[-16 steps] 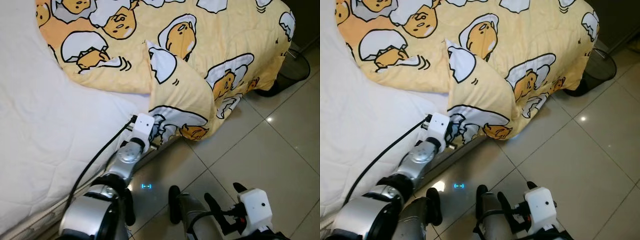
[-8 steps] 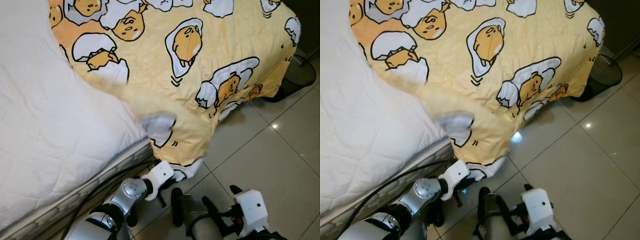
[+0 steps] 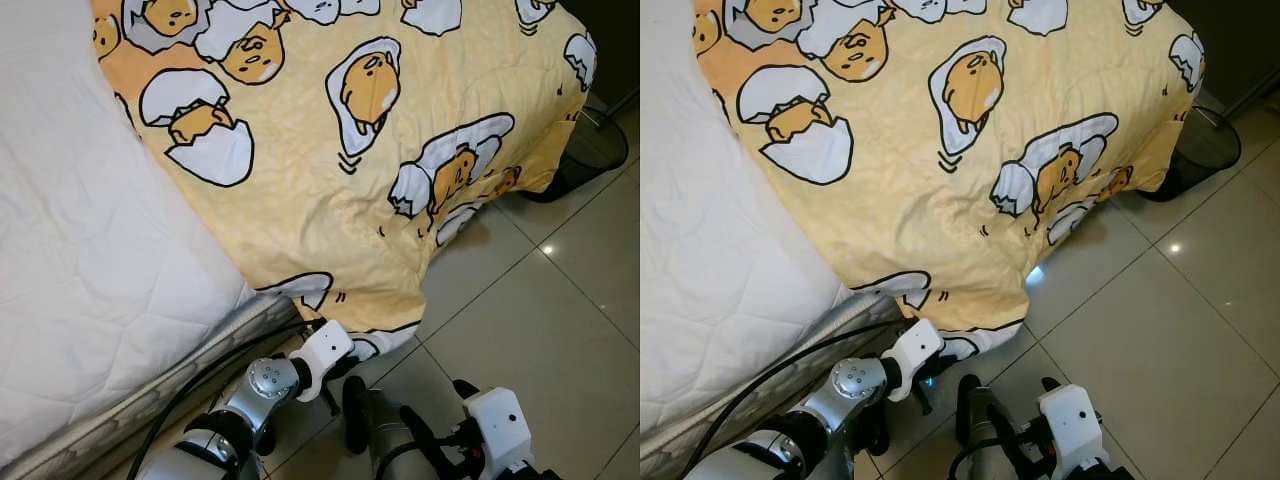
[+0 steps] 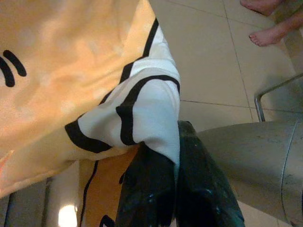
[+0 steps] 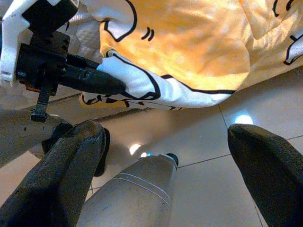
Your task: Clean up the room
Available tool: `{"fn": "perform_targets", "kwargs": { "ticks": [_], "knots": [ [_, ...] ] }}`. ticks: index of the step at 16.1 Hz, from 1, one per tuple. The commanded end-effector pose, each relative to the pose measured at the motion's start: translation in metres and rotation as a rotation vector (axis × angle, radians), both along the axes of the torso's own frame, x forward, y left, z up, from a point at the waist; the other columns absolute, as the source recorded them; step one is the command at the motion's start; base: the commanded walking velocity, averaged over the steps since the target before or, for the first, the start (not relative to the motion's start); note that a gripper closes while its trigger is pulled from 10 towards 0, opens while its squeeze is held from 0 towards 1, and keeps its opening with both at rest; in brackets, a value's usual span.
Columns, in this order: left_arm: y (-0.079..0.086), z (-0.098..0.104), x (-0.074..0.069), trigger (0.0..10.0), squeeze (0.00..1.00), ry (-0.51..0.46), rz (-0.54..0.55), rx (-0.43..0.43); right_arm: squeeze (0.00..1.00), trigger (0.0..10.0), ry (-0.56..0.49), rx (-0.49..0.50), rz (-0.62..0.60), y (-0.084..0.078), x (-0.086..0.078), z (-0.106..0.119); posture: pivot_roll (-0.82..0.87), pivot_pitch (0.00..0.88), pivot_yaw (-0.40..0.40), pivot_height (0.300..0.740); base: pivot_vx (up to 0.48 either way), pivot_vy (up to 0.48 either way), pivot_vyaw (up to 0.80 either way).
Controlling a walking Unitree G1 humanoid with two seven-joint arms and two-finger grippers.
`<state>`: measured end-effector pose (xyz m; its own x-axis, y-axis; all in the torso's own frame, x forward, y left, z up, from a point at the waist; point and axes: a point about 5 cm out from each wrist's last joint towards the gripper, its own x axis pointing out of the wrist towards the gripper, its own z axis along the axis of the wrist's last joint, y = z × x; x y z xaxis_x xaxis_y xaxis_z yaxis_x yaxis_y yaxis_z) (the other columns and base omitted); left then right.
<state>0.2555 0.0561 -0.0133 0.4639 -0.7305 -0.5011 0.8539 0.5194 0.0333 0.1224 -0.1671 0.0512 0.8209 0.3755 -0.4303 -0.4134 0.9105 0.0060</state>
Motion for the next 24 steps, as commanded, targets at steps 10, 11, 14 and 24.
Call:
{"fn": "perform_targets", "kwargs": {
  "ticks": [10,11,14,24],
  "knots": [
    [0.0,-0.012,-0.015,10.0,0.0,0.063,0.063,-0.029,0.0,10.0,0.065,-0.007,0.022,-0.004,-0.01,-0.011,-0.25,0.324,-0.061,0.74,-0.122,-0.053,0.0],
    [-0.001,-0.012,-0.016,10.0,0.0,0.063,0.061,-0.03,0.0,10.0,0.068,-0.008,0.024,-0.004,-0.01,-0.011,-0.25,0.324,-0.063,0.74,-0.285,0.0,0.0],
    [-0.005,-0.015,-0.02,10.0,0.0,0.069,0.038,-0.022,0.0,10.0,0.073,-0.009,0.028,-0.005,-0.011,-0.012,-0.25,0.326,-0.063,0.74,-0.285,0.0,0.0],
    [-0.089,-0.023,-0.07,10.0,0.79,0.196,0.025,-0.012,0.0,10.0,0.084,-0.034,0.102,-0.005,-0.01,-0.012,-0.27,0.328,-0.098,0.74,0.0,0.0,0.0]
  ]
}}
